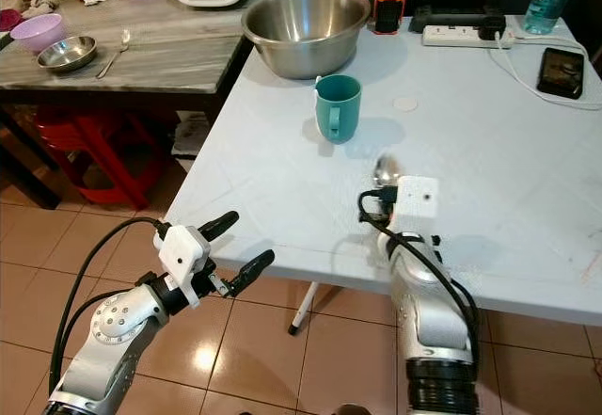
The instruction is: Setting the table
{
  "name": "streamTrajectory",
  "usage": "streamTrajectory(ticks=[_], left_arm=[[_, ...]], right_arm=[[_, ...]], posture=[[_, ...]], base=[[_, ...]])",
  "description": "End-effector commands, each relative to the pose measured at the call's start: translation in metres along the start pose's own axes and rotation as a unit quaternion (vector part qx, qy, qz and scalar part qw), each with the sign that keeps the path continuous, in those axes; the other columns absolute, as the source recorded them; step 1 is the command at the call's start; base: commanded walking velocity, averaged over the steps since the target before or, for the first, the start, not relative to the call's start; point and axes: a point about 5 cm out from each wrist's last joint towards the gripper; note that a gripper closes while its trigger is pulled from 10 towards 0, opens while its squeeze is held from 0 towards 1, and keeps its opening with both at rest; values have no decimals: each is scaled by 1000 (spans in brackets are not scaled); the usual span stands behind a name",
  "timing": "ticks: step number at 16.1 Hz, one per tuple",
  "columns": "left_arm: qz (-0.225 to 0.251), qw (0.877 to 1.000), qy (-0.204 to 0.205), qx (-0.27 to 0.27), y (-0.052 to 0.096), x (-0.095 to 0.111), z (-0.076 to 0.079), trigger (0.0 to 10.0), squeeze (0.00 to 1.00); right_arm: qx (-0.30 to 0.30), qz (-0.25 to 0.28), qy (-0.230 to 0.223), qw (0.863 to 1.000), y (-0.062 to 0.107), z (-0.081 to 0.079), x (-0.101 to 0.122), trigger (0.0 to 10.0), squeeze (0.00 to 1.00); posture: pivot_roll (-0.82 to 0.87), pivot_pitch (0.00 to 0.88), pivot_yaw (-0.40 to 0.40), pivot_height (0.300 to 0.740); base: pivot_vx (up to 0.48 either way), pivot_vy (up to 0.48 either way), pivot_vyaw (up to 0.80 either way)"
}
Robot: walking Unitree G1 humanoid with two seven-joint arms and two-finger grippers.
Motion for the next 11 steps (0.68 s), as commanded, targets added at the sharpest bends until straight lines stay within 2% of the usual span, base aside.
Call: streamTrajectory(ticks=[1,2,3,4,5,6,7,11], left_arm=[[-7,1000,-4,8,3,-1,-6,10000,0],[-5,1000,-4,21,2,-1,-9,10000,0],[-3,998,-7,55,2,-1,-15,10000,0],[-2,998,-7,68,2,0,-17,10000,0],[-8,994,-7,109,2,-1,-24,10000,0],[-16,992,-1,123,2,-2,-27,10000,0],[-19,988,3,152,2,-3,-31,10000,0],[-18,977,20,211,0,-3,-34,10000,0]], right_arm=[[21,-21,-15,999,1,-8,-11,0,0],[23,3,-16,1000,1,-8,-4,0,0],[23,21,-13,999,2,-9,1,0,0],[29,30,-21,999,3,-11,4,1020,0],[28,47,-4,998,4,-13,10,10000,0],[29,54,-15,998,5,-14,12,10000,0],[33,83,-14,996,8,-15,18,10000,0],[5,131,13,991,12,-15,29,10000,0]], posture=[[-145,133,118,740],[-145,133,118,740],[-144,135,118,740],[-144,135,118,740],[-143,136,118,740],[-142,135,118,740],[-139,137,118,740],[-135,134,110,740]], base=[[0,0,0],[0,0,0],[0,0,0],[0,0,0],[0,0,0],[0,0,0],[0,0,0],[0,0,0]])
Point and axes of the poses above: a point about 5 cm out from each wrist's last joint towards the gripper, its own y axis pointing back from the gripper into the wrist, its own x axis along the axis of the wrist's last joint, z = x × y, and after that the axes turned 2 degrees about -y, right-handed
